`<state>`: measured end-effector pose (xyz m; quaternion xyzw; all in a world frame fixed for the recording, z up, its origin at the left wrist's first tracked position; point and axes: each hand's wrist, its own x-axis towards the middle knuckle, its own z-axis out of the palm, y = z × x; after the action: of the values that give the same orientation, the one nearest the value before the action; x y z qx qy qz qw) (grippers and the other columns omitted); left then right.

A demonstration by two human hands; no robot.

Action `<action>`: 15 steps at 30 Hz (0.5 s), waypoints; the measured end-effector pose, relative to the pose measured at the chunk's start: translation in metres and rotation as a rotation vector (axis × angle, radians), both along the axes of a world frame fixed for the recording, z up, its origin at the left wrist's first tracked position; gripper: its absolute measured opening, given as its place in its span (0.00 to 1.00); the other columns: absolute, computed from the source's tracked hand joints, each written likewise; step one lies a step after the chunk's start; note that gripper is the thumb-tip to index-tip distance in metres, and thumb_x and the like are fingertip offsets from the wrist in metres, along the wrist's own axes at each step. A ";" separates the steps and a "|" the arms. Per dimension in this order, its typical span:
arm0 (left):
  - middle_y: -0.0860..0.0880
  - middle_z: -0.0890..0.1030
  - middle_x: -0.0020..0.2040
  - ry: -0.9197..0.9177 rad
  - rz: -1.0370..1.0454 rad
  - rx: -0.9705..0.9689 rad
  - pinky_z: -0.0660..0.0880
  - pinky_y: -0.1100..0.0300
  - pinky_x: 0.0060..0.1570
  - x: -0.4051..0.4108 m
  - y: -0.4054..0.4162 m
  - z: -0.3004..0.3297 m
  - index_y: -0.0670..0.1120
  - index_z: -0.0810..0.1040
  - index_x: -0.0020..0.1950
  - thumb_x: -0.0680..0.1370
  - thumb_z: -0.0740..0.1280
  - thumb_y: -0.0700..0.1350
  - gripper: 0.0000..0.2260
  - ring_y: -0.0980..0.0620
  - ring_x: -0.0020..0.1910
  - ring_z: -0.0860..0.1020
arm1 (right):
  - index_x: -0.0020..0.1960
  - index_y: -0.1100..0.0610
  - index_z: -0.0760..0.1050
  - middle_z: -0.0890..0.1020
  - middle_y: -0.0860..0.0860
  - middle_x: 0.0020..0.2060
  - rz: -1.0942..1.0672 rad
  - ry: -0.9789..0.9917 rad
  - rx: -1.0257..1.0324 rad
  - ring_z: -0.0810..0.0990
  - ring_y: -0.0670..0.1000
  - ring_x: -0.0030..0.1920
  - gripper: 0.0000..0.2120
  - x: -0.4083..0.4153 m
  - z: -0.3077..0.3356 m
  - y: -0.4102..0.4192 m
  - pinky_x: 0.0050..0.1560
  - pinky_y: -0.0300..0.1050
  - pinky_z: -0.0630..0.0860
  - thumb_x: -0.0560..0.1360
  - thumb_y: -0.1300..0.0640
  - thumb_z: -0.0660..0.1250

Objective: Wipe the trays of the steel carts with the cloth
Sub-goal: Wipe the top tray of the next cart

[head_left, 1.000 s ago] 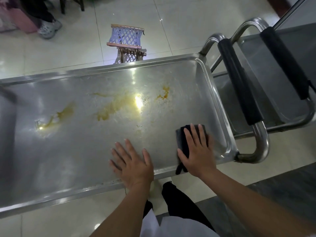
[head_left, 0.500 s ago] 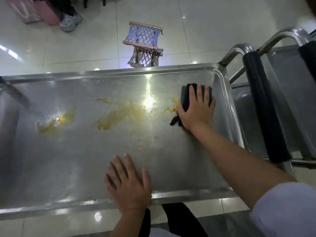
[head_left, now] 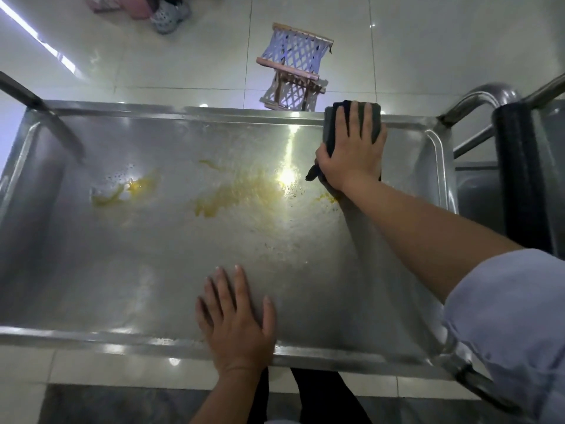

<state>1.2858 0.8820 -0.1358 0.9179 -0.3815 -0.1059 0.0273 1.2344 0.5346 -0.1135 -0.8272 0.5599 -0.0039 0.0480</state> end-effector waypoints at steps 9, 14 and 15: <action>0.44 0.57 0.81 0.018 0.022 -0.019 0.48 0.42 0.77 0.001 -0.004 0.000 0.50 0.57 0.81 0.76 0.53 0.62 0.35 0.43 0.80 0.52 | 0.81 0.54 0.54 0.54 0.54 0.81 0.082 -0.098 0.009 0.47 0.55 0.81 0.35 -0.018 -0.004 0.090 0.77 0.66 0.47 0.78 0.41 0.51; 0.44 0.53 0.82 0.033 0.009 -0.011 0.46 0.42 0.77 0.000 -0.002 0.000 0.50 0.53 0.82 0.77 0.51 0.63 0.35 0.43 0.81 0.49 | 0.81 0.54 0.55 0.55 0.53 0.81 0.082 -0.126 0.023 0.48 0.55 0.81 0.35 -0.036 -0.006 0.145 0.77 0.66 0.49 0.78 0.43 0.55; 0.44 0.52 0.82 0.035 0.006 -0.011 0.46 0.42 0.77 0.000 -0.002 0.000 0.50 0.52 0.82 0.77 0.51 0.63 0.35 0.43 0.81 0.48 | 0.81 0.54 0.56 0.56 0.53 0.81 0.083 -0.134 0.019 0.49 0.55 0.81 0.35 -0.040 -0.008 0.157 0.76 0.66 0.50 0.77 0.43 0.56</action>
<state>1.2859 0.8802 -0.1362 0.9168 -0.3789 -0.1197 0.0392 1.1941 0.6920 -0.1212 -0.8471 0.5205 -0.0522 0.0933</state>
